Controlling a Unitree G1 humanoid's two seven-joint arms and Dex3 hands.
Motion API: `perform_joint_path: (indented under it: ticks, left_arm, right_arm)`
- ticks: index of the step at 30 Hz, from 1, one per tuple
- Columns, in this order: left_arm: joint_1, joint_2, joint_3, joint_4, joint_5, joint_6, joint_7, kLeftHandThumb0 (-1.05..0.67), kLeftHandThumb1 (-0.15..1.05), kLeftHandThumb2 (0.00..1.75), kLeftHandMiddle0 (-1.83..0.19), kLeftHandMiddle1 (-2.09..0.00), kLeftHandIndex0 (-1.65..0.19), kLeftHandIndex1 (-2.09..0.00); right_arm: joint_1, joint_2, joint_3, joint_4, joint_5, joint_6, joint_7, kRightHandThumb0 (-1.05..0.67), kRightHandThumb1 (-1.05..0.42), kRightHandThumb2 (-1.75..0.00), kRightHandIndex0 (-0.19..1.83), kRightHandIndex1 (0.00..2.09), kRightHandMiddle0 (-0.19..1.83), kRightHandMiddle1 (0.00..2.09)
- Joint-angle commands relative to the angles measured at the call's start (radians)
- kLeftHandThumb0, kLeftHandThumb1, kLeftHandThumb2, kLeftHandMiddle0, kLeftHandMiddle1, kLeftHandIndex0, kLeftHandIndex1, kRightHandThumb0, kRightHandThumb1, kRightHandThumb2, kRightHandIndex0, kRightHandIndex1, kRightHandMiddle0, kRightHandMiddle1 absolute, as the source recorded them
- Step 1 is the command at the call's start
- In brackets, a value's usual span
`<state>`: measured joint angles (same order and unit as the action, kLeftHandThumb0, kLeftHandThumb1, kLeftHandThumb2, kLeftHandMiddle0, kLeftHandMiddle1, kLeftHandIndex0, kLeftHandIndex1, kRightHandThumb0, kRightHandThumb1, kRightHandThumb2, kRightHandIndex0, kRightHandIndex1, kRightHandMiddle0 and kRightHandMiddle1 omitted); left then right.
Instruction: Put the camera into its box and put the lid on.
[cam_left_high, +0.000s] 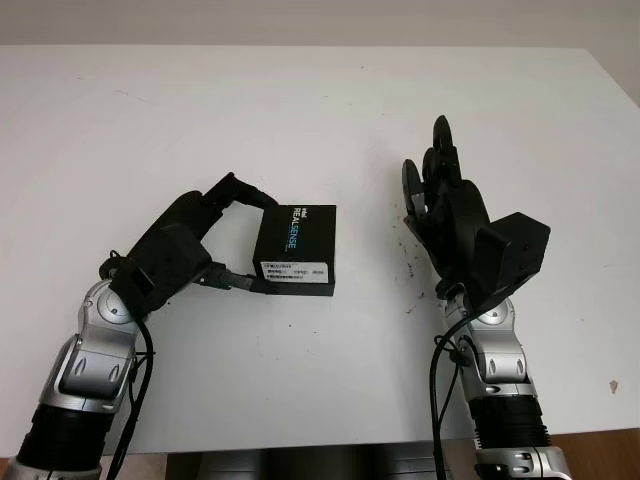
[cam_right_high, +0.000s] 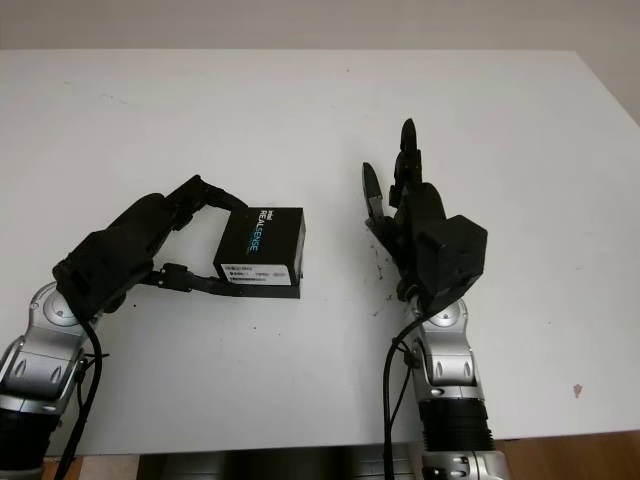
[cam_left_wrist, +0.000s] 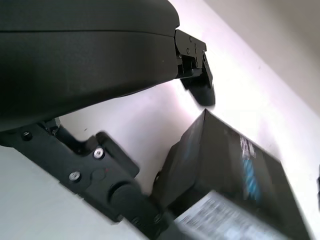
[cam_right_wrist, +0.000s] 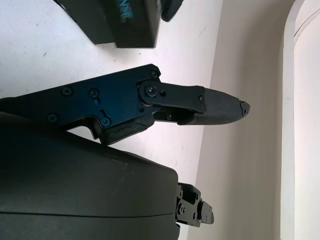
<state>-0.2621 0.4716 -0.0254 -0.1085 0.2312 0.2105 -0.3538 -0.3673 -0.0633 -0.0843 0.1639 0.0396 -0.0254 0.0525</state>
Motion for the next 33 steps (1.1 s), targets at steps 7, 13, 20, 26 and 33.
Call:
perform_joint_path:
  ticks: [7, 13, 20, 26, 33]
  left_arm:
    - [0.044, 0.041, -0.005, -0.109, 0.006, 0.029, -0.052, -0.71, 0.92, 0.05, 0.19, 0.00, 0.16, -0.02]
    - [0.051, 0.051, 0.000, -0.149, -0.009, 0.083, -0.081, -0.68, 0.87, 0.04, 0.19, 0.00, 0.19, -0.03]
    - [0.052, 0.062, 0.009, -0.147, -0.030, 0.095, -0.105, -0.65, 0.87, 0.05, 0.19, 0.00, 0.19, -0.01]
    - [0.032, 0.089, 0.052, -0.187, -0.070, 0.129, -0.128, -0.74, 0.98, 0.09, 0.17, -0.02, 0.16, -0.04]
    - [-0.171, 0.178, 0.149, -0.208, -0.107, 0.168, -0.137, -0.81, 1.05, 0.12, -0.21, -0.43, -0.19, -0.19]
  right_arm:
    - [0.006, -0.007, 0.000, -0.013, 0.007, 0.002, 0.006, -0.72, -1.05, -0.50, -0.19, 0.02, -0.18, 0.05]
    - [0.005, -0.002, -0.001, -0.012, 0.016, 0.006, 0.005, -0.72, -1.05, -0.50, -0.19, 0.02, -0.18, 0.05]
    - [0.005, -0.008, 0.003, -0.007, 0.013, -0.002, 0.007, -0.72, -1.05, -0.50, -0.19, 0.02, -0.17, 0.05]
    - [0.001, -0.009, 0.002, -0.021, 0.016, 0.026, 0.010, -0.71, -1.05, -0.50, -0.18, 0.03, -0.16, 0.06]
    - [-0.031, -0.054, 0.000, -0.026, 0.012, 0.052, 0.046, -0.71, -1.05, -0.50, -0.19, 0.02, -0.18, 0.05]
